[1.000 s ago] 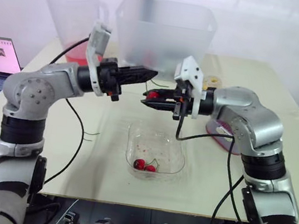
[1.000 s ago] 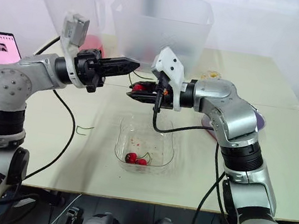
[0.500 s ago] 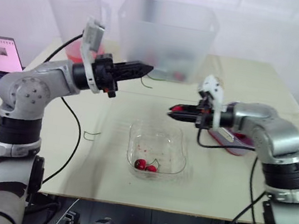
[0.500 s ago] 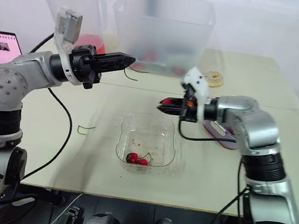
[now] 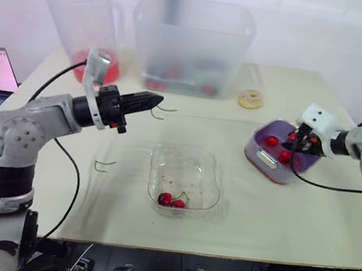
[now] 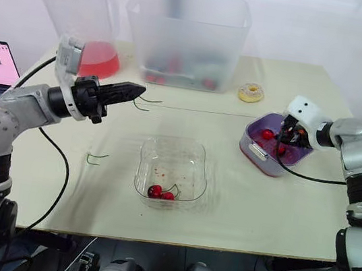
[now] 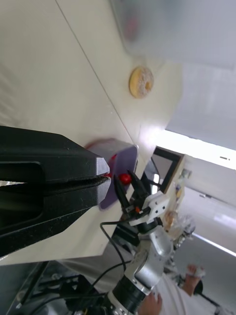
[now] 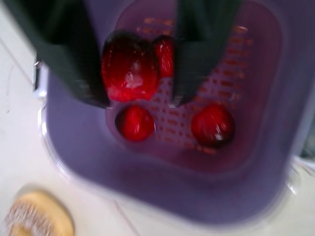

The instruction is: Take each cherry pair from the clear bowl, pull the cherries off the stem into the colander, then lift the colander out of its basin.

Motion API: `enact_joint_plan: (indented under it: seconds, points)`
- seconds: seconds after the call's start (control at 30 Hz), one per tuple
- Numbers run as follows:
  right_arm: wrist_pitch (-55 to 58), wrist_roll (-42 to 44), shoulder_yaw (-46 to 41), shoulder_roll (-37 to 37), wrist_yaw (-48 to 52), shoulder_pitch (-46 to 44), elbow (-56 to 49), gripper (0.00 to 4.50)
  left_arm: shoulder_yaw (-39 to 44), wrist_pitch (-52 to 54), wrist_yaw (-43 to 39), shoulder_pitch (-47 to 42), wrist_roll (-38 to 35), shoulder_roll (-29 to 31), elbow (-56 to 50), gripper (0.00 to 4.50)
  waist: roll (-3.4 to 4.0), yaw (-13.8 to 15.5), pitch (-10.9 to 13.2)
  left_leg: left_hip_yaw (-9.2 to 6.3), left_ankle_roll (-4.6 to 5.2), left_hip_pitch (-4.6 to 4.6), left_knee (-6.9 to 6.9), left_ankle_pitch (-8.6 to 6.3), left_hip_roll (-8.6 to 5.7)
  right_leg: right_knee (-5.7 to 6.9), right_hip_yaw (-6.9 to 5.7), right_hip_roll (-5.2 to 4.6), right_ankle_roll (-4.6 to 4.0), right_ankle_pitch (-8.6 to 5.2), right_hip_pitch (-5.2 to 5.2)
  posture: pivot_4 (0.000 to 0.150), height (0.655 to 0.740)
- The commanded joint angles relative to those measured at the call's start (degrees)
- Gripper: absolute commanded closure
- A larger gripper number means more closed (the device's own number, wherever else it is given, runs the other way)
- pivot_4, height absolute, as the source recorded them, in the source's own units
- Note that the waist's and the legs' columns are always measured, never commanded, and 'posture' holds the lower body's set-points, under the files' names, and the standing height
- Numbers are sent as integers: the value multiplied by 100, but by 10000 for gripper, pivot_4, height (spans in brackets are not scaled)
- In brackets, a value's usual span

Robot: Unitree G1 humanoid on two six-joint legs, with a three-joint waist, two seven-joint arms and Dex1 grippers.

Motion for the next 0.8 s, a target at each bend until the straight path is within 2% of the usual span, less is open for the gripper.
enact_joint_plan:
  seconds: [0.03,0.07,0.23,0.33,0.43,0.5,0.6,0.8]
  points:
    - [-47,-45,-241,-16,45,-460,-15,4083,204,-92,113,-26,-137,36,-273,45000,2,10,1,0,0,-1,1,0,0,0,0,0,0,0,0,1500,6863]
    - [-12,-40,-266,-25,113,-560,-38,447,215,-87,136,-8,-156,42,-295,45000,4,10,2,-1,0,-1,3,0,-2,0,0,0,0,0,0,1500,6863]
    - [379,151,-376,-149,806,-1017,-591,447,399,22,310,259,-319,168,-484,45000,5,10,3,-5,-1,-2,1,0,-4,-2,-1,-1,0,0,1,1500,6863]
    - [1314,1112,-691,-27,1673,-1097,-1659,447,697,161,646,494,-558,207,-573,45000,5,12,3,-6,-1,-2,1,0,-2,-5,-2,-1,0,0,2,1500,6863]
    - [3119,2623,-1063,73,2359,-1138,-3063,447,1429,334,1484,755,-1552,-53,-395,45000,14,-3,6,-8,-1,-1,0,0,2,-5,-1,-4,0,0,2,1500,6863]
    - [3950,3418,-1273,185,2420,-1136,-3769,447,1701,498,1791,1189,-1708,29,-320,45000,12,6,6,-18,-2,-2,0,-1,9,-5,-4,-3,0,0,3,1500,6863]
    - [4575,4275,-1409,386,2370,-979,-4628,447,1794,708,2218,1929,-1620,201,-337,45000,12,12,6,-21,-2,0,-3,-1,8,-8,-5,-6,-1,0,7,1500,6863]
    - [4497,4374,-1235,717,1723,-601,-5129,447,1582,803,2891,2588,-1411,-50,-11,45000,-2,175,0,-37,-2,3,17,-2,-11,-9,-12,-17,-6,4,29,1500,6863]
